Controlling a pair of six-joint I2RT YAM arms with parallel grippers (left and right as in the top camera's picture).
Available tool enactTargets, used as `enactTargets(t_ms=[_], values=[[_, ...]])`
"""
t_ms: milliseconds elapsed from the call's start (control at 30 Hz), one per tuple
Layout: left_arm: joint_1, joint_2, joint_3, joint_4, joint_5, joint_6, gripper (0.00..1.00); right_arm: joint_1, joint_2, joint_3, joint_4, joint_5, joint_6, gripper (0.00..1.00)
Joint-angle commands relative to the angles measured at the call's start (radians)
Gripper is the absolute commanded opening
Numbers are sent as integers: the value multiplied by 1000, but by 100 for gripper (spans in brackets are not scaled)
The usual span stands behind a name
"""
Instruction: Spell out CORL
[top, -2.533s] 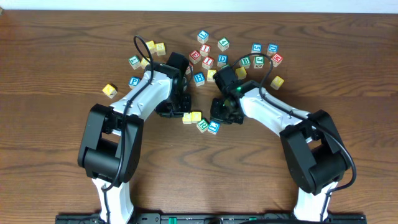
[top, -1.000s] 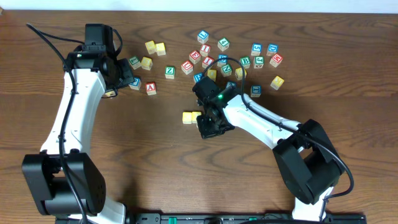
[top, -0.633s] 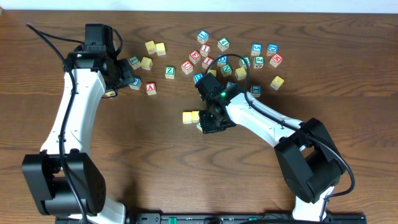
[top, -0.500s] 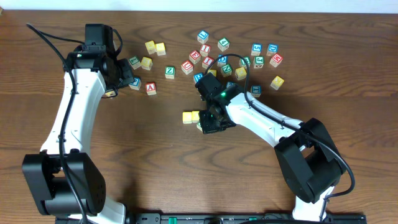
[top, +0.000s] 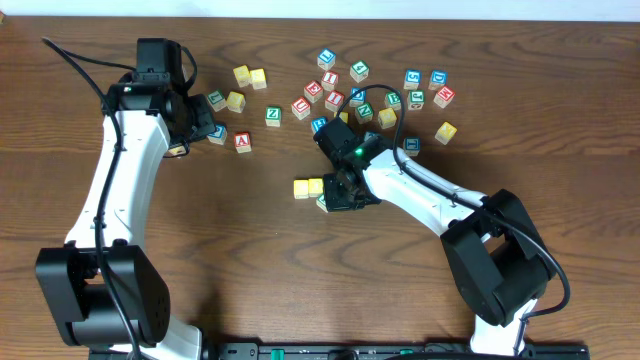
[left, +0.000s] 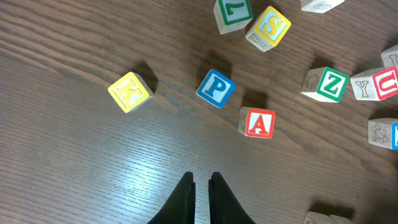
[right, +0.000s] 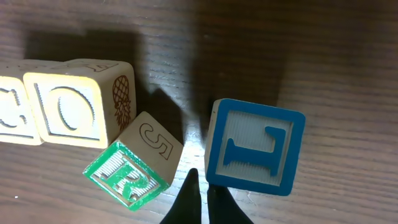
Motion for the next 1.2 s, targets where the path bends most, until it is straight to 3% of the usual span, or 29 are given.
enactTargets(t_ms=[0,400,1167], values=[[4,2,5,-3,-12,12,9,0,12,2,6,23,26,1],[4,2,5,-7,-12,12,9,3,12,5,-21,-76,8,1],[4,2,5,-7,-12,12,9,10,10,11,77,-11,64,1]])
